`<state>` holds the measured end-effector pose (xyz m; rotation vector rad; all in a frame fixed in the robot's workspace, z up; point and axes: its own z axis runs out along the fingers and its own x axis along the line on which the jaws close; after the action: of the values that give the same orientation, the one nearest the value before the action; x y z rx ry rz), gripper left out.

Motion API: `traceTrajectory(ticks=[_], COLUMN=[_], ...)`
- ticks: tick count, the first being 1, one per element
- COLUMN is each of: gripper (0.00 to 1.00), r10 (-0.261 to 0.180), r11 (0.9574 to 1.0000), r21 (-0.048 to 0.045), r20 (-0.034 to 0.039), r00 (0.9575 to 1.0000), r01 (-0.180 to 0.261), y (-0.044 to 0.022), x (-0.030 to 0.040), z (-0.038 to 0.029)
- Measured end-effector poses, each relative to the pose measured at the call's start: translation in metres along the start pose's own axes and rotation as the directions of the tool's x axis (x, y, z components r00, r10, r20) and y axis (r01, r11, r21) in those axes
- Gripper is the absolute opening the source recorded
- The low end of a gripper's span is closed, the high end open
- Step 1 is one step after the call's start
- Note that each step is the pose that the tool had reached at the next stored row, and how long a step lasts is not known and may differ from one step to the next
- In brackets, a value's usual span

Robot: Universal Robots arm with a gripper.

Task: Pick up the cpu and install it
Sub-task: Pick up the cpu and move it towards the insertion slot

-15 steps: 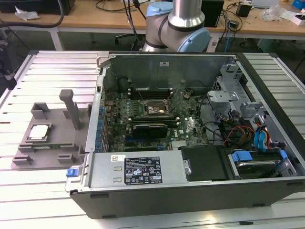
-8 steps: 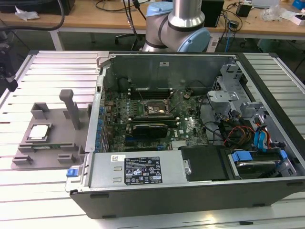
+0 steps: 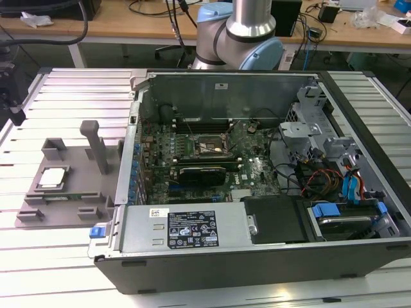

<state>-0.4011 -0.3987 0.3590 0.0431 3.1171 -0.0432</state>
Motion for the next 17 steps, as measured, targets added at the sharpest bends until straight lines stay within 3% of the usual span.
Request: traceTrajectory(ticks=[17], gripper=[0.60], r10=[0.000], r11=[1.0000], r21=[0.0000], r20=[0.0000], r00=[1.0000], r01=[0.000], y=[0.0002], x=[0.0002], z=[0.0088])
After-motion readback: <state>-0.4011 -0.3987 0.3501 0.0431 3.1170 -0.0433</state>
